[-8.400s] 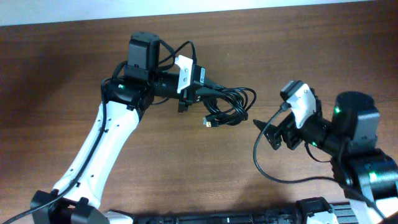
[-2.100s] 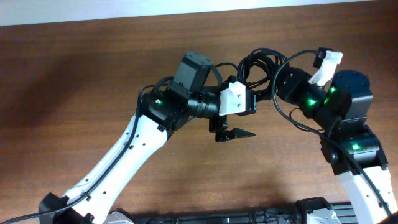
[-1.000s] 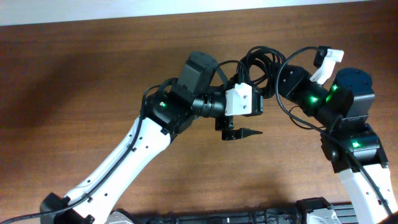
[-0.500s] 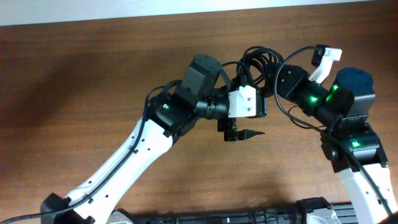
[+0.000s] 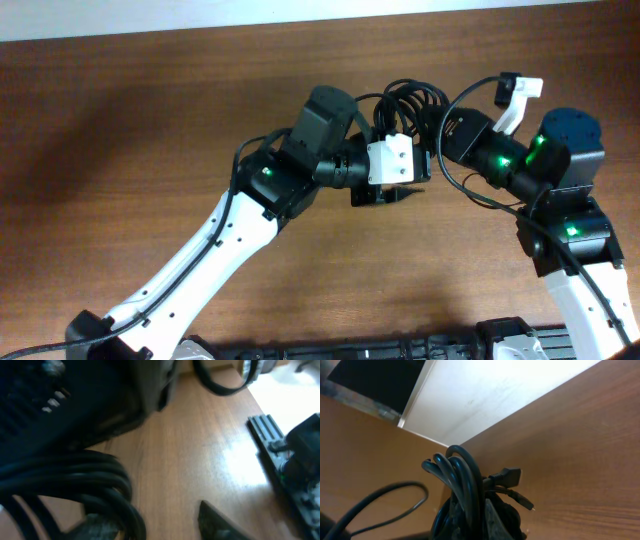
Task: Untangle cables
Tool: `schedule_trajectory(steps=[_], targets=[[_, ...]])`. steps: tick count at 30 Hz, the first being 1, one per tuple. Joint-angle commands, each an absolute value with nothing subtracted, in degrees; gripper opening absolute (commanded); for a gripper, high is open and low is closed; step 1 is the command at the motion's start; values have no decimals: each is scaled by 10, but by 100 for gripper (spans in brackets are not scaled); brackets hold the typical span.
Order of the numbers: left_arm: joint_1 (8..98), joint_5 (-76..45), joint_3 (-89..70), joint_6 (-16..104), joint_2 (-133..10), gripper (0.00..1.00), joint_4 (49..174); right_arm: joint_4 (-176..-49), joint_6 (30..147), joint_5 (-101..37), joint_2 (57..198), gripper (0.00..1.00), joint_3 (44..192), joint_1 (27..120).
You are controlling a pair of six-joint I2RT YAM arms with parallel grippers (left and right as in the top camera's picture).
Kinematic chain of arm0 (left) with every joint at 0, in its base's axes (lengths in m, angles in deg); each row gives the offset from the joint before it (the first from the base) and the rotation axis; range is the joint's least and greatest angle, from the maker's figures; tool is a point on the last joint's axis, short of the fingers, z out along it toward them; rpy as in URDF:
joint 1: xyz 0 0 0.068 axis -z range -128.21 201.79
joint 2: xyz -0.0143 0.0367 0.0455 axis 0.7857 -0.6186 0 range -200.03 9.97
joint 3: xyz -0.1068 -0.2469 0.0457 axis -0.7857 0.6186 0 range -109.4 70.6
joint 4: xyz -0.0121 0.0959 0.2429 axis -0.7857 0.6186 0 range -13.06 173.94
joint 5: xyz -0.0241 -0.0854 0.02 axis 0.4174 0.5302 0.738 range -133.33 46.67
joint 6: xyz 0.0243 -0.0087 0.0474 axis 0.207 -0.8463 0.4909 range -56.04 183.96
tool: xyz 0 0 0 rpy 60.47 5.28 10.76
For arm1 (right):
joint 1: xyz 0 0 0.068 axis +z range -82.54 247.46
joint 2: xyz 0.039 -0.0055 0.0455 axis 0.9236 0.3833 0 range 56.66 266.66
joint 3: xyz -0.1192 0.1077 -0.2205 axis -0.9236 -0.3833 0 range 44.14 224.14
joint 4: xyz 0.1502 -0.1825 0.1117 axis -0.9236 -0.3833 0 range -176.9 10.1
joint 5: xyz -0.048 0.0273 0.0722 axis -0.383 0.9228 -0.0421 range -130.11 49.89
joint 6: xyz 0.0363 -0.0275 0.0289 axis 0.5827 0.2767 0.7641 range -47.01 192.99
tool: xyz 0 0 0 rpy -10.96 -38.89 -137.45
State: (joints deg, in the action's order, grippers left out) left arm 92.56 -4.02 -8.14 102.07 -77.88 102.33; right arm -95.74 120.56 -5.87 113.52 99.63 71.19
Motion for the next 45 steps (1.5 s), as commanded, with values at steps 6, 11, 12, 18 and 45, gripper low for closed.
schedule_trajectory(steps=[6,11,12,18,45], targets=[[931,-48,-78,1021,-776,6,1022,-946,1215,15,1130,4,1015,720],[930,-48,-78,1021,-776,0,1022,-946,1201,12,1130,4,1015,719],[930,-48,-78,1021,-776,0,1023,-946,1174,7,1131,4,1015,719],[927,-48,-78,993,-766,0,1039,-952,1063,-57,1131,4,1015,719],[919,-211,-78,993,-678,0,1133,-1046,955,-258,1131,13,1015,718]])
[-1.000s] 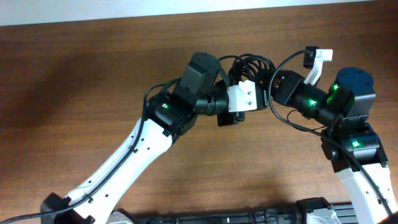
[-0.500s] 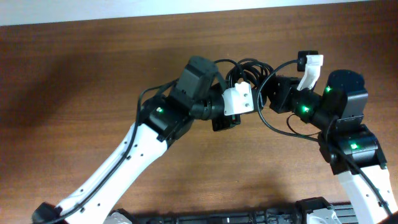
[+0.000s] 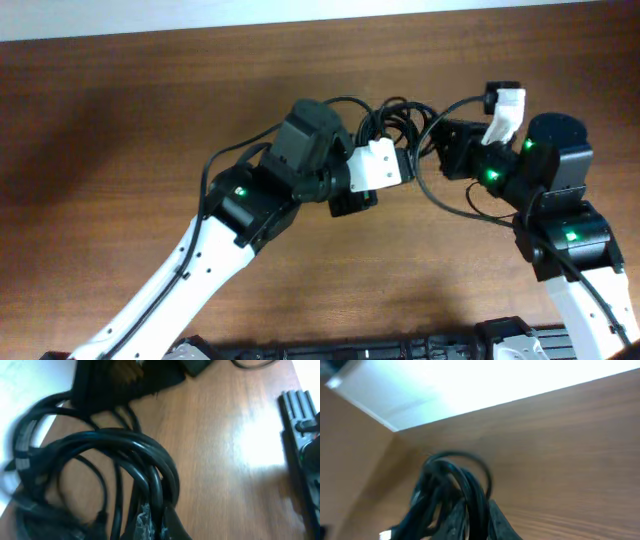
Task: Untangle cables
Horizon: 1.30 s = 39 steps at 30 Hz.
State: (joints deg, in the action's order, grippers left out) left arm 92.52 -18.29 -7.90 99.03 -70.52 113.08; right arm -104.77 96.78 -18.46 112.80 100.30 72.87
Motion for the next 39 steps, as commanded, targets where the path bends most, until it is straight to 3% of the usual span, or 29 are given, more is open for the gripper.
schedule_trajectory(steps=[1,11,14,16,18,26,32,37,39], targets=[[916,-219,-78,992,-678,0,1134,-1047,955,-258,1131,14,1015,718],[906,-222,-78,993,-678,0,1139,-1047,955,-258,1131,23,1015,718],[906,-222,-78,986,-678,0,1136,-1055,955,-253,1131,40,1015,718],[893,-221,-78,920,-678,0,1114,-1066,956,-235,1129,57,1015,718],[874,-201,-78,877,-678,0,1104,-1067,959,-206,1129,67,1015,718],[757,104,-78,872,-678,0,1098,-1028,959,-46,1129,97,1015,718],[737,175,-78,883,-678,0,1099,-932,979,91,1129,99,1015,718],[737,223,-78,943,-678,0,1096,-899,1055,92,1129,100,1015,718],[737,223,-78,967,-678,0,1096,-899,1067,93,1129,91,1015,718]])
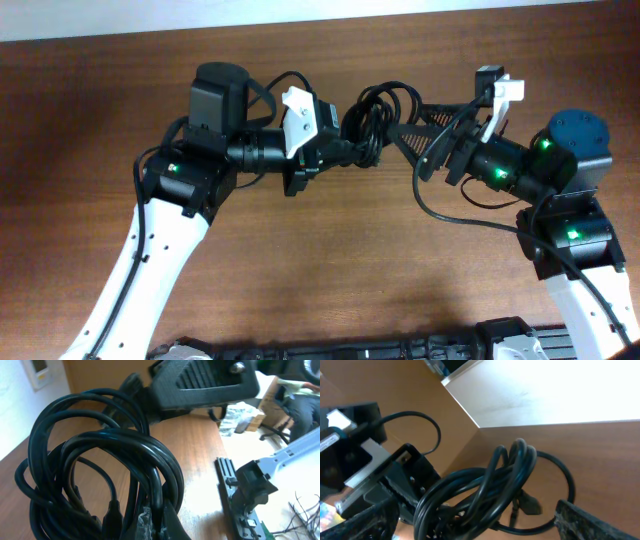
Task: Untangle cables
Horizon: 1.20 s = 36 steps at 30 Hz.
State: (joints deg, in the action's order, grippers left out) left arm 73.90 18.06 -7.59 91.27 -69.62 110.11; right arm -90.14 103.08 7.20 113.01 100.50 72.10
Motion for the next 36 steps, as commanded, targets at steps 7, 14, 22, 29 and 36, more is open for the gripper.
schedule_trajectory(steps=[7,14,22,29,36], targets=[[737,178,-78,970,-678,0,1083,-901,1067,93,1129,9,1015,718],[737,177,-78,970,-678,10,1087,-904,1067,92,1129,4,1015,718],[737,117,-78,968,-678,47,1099,-925,1063,84,1129,4,1015,689],[738,117,-78,879,-685,99,1169,-975,1098,8,1129,4,1015,668],[758,94,-78,693,-733,99,1143,-975,1127,-33,1129,4,1015,678]])
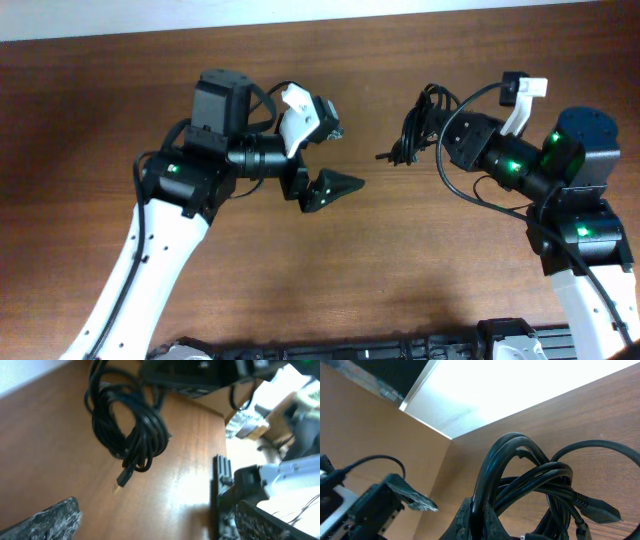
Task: Untangle cables
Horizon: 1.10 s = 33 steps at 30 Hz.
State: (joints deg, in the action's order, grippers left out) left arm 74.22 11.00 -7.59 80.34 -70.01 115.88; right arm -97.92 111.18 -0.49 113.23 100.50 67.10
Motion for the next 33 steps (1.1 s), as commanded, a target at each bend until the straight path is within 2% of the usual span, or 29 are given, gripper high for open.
schedule_trajectory(steps=[1,6,10,20,33], targets=[[769,96,-78,685,-743,99,1131,-975,1127,-39,1129,4,1015,683],[836,89,-78,677,-767,99,1056,-975,1127,-79,1129,4,1015,705],[862,4,-78,581,-767,99,998,-976,1125,-78,1129,4,1015,705],[863,-118,-78,490,-772,99,995,-977,1122,-38,1129,4,1015,705],[863,-198,-78,481,-777,99,1005,-967,1108,21,1129,4,1015,705]])
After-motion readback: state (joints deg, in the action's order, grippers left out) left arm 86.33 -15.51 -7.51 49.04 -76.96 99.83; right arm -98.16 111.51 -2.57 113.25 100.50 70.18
